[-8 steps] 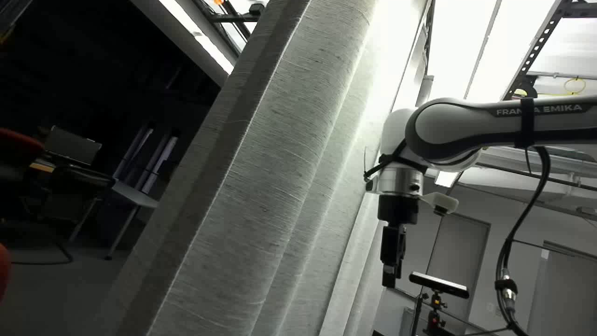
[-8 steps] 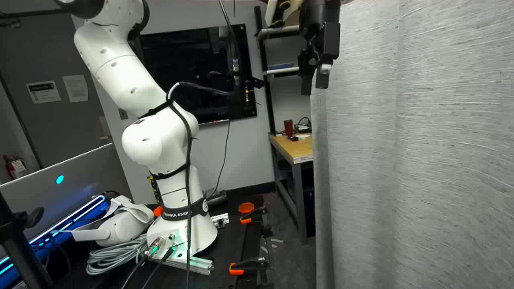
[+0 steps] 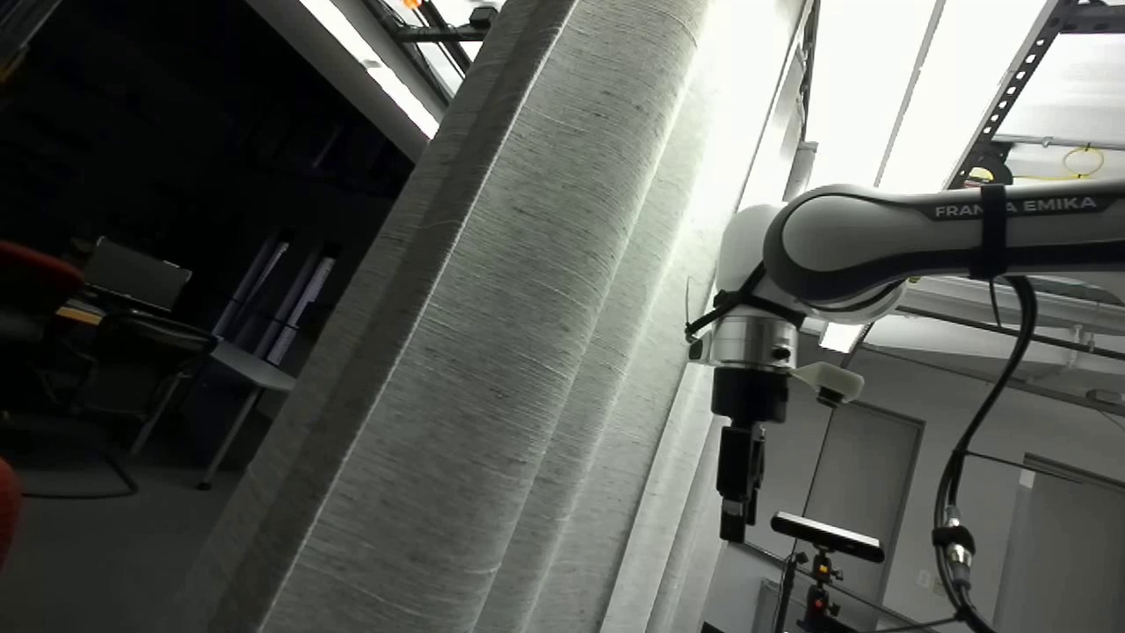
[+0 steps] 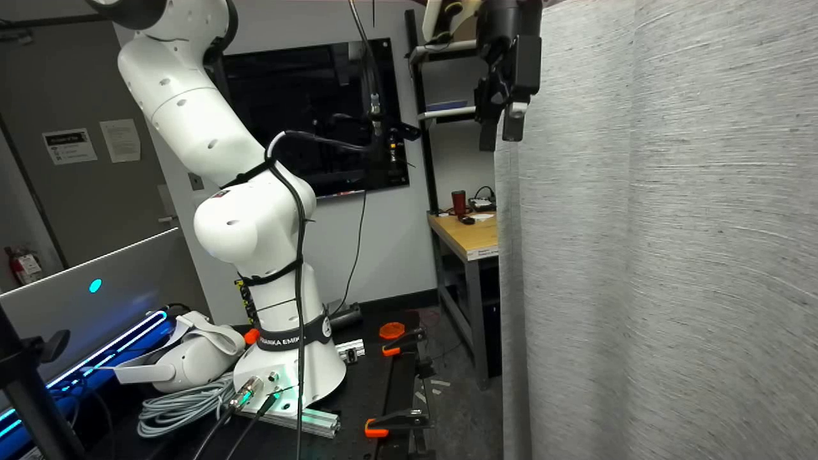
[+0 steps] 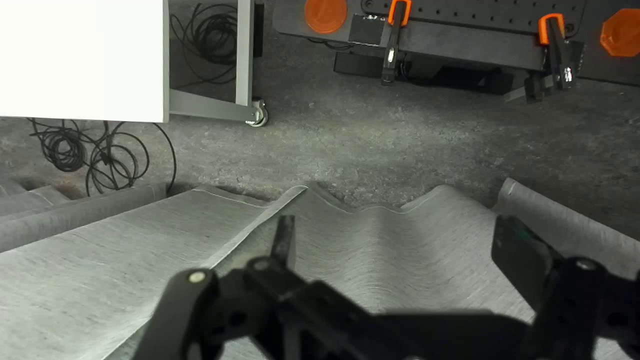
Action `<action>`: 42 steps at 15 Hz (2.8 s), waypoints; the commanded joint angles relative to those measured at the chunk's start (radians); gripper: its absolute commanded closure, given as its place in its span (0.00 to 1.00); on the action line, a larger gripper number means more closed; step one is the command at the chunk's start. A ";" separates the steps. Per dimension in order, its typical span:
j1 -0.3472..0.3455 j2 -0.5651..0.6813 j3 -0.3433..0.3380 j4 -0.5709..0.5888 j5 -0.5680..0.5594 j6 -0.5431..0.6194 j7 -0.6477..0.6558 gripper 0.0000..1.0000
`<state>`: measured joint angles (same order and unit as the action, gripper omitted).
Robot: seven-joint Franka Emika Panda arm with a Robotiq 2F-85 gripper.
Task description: Move the curtain to the right
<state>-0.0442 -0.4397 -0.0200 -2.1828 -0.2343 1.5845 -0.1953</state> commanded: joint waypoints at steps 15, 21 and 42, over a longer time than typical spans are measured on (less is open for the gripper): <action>0.015 0.001 -0.012 0.003 -0.004 -0.004 0.005 0.00; 0.015 0.001 -0.012 0.003 -0.004 -0.004 0.005 0.00; 0.074 0.067 0.025 0.060 0.017 0.070 -0.014 0.00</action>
<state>-0.0082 -0.4137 -0.0093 -2.1687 -0.2330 1.6296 -0.1953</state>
